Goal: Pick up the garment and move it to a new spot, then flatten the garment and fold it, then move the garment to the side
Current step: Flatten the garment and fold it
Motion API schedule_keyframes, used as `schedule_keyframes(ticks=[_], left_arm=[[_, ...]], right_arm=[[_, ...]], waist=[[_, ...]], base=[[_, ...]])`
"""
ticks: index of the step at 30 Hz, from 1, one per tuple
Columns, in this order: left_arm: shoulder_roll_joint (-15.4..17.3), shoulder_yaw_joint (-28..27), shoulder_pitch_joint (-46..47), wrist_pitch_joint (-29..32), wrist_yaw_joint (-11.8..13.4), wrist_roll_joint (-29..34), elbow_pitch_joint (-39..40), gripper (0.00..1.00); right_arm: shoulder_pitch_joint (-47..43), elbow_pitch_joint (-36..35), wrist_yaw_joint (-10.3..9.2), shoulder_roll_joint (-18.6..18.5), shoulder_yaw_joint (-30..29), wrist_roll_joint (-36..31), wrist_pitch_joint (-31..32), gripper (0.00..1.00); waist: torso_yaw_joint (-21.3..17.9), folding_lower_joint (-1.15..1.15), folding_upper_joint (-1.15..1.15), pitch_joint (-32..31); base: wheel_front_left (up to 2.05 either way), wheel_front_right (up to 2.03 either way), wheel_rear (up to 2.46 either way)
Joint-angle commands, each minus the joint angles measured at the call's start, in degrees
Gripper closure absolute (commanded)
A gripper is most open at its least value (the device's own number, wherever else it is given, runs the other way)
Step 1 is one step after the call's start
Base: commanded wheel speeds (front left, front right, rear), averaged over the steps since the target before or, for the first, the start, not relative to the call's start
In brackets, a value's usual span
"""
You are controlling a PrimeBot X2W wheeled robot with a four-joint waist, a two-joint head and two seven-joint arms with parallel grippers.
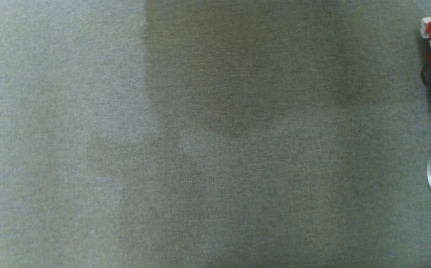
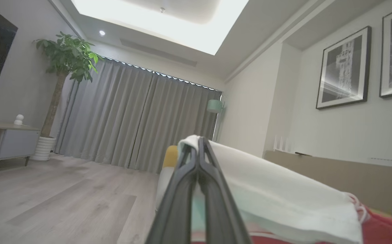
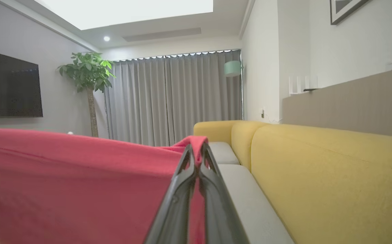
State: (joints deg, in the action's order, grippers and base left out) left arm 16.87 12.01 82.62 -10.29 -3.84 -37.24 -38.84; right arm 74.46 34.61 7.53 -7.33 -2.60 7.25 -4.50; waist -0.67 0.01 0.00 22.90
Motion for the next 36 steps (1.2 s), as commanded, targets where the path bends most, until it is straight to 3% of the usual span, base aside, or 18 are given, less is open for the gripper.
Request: schedule_keyframes(ticks=[1, 7, 16, 24, 30, 36], left_arm=[[2.58, -0.43, 1.5, -0.39, -0.29, 0.31, 0.52, 1.0], [0.84, 5.19, -7.43, -2.54, -3.03, 1.3, -5.57, 1.0], [2.32, 14.1, -27.93, -0.92, -3.62, -0.34, -3.96, 1.0], [8.11, 21.4, -42.68, 5.95, -3.64, -3.56, 4.23, 1.0], [12.78, 23.8, -50.92, 11.75, -3.53, -5.92, 13.27, 1.0], [17.07, 23.93, -58.96, 17.76, -0.71, -9.23, 23.88, 1.0]], right_arm=[[0.93, -0.58, -0.04, 0.32, 0.21, -0.05, -0.78, 1.0], [-5.69, 10.5, -0.04, -2.59, 6.58, 4.25, -2.12, 1.0], [-21.41, 16.62, -0.04, -9.44, 20.96, 12.94, 5.61, 1.0], [-32.83, 11.25, -0.04, -16.16, 34.21, 23.3, 13.86, 1.0], [-37.53, 5.87, -0.04, -20.52, 39.57, 30.42, 18.23, 1.0], [-41.4, 0.71, -0.04, -24.3, 43.2, 35.84, 21.69, 1.0]], waist=[[0.22, -0.01, 0.0, -0.13], [1.6, -0.01, 0.0, -1.81], [2.84, -0.01, 0.0, -7.82], [3.05, -0.01, 0.0, -13.81], [2.6, -0.01, 0.0, -17.68], [2.32, -0.01, 0.0, -21.06]], base=[[0.0, 0.0, 0.0], [0.0, 0.0, 0.0], [0.0, 0.0, 0.0], [0.0, 0.0, 0.0], [0.0, 0.0, 0.0], [0.0, 0.0, 0.0]])
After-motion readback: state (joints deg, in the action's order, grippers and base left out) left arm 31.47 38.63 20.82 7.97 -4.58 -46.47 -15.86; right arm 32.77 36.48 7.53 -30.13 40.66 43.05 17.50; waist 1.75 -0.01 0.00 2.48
